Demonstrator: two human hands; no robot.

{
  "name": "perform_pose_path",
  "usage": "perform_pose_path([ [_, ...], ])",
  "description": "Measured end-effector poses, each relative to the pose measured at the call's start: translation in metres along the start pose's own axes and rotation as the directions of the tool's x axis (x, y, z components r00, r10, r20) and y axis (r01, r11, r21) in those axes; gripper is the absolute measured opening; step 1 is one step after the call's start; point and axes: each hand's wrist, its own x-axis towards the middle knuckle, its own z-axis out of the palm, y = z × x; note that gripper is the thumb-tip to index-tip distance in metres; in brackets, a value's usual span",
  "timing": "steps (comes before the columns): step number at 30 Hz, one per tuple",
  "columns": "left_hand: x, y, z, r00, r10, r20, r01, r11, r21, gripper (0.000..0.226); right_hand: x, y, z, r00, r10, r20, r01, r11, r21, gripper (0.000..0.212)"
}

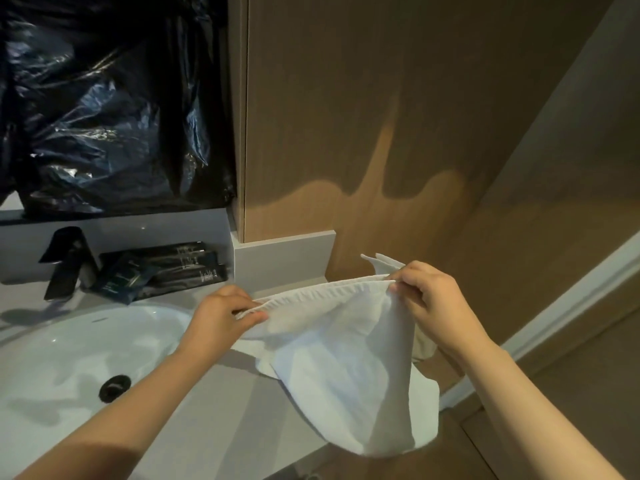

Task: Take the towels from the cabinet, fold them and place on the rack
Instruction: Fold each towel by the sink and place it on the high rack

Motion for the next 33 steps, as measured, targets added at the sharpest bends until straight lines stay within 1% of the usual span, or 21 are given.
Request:
perform_pose_path([
  [5, 0.011, -0.002, -0.009, 0.999, 0.027, 0.035, -0.028, 0.999, 0.033, 0.012, 0.001, 0.001, 0.001, 0.999, 0.031, 0.019, -0.03, 0.999, -0.017, 0.015],
  [6, 0.013, -0.002, -0.009, 0.996, 0.05, 0.071, -0.054, 0.997, 0.051, 0.011, 0.001, 0.001, 0.001, 0.999, 0.036, 0.021, -0.036, 0.999, -0.019, 0.015],
  [8, 0.017, -0.002, -0.008, 0.975, 0.107, 0.193, -0.129, 0.986, 0.103, 0.008, 0.003, 0.001, 0.002, 0.999, 0.034, 0.013, -0.034, 0.999, -0.022, 0.015],
  [10, 0.018, -0.001, -0.008, 0.945, 0.14, 0.296, -0.187, 0.973, 0.136, 0.011, 0.005, -0.001, 0.003, 0.999, 0.032, 0.007, -0.032, 0.999, -0.025, 0.015],
  [13, 0.019, 0.001, -0.015, 0.929, 0.096, 0.357, -0.17, 0.968, 0.182, 0.017, 0.007, 0.001, -0.001, 1.0, 0.028, -0.009, -0.028, 0.999, -0.029, 0.016],
  [15, 0.021, 0.001, -0.025, 0.937, 0.04, 0.348, -0.105, 0.98, 0.17, 0.022, 0.007, 0.004, -0.005, 0.999, 0.027, -0.029, -0.028, 0.999, -0.027, 0.017],
  [17, 0.025, 0.006, -0.036, 0.949, 0.019, 0.314, -0.065, 0.988, 0.137, 0.028, 0.007, 0.005, -0.009, 0.999, 0.018, -0.047, -0.02, 0.999, -0.04, 0.018],
  [19, 0.033, 0.015, -0.047, 0.972, 0.062, 0.228, -0.092, 0.988, 0.126, 0.036, 0.011, 0.006, -0.014, 0.997, 0.012, -0.07, -0.017, 0.998, -0.068, 0.018],
  [22, 0.053, 0.035, -0.067, 0.983, 0.167, 0.078, -0.174, 0.979, 0.107, 0.037, 0.021, 0.008, -0.029, 0.991, 0.016, -0.13, -0.028, 0.996, -0.085, 0.017],
  [24, 0.068, 0.053, -0.082, 0.963, 0.262, 0.065, -0.269, 0.953, 0.139, 0.037, 0.027, 0.011, -0.041, 0.987, 0.026, -0.159, -0.041, 0.995, -0.091, 0.015],
  [26, 0.08, 0.072, -0.096, 0.928, 0.353, 0.117, -0.371, 0.906, 0.204, 0.043, 0.032, 0.013, -0.051, 0.979, 0.053, -0.199, -0.072, 0.994, -0.087, 0.015],
  [28, 0.088, 0.089, -0.107, 0.886, 0.435, 0.158, -0.463, 0.845, 0.268, 0.043, 0.036, 0.016, -0.059, 0.965, 0.105, -0.239, -0.122, 0.991, -0.056, 0.014],
  [30, 0.091, 0.102, -0.117, 0.85, 0.508, 0.136, -0.525, 0.802, 0.283, 0.04, 0.039, 0.018, -0.065, 0.954, 0.157, -0.254, -0.164, 0.986, -0.004, 0.013],
  [33, 0.091, 0.122, -0.128, 0.802, 0.589, 0.102, -0.588, 0.749, 0.305, 0.042, 0.039, 0.022, -0.072, 0.949, 0.215, -0.228, -0.204, 0.976, 0.072, 0.01],
])
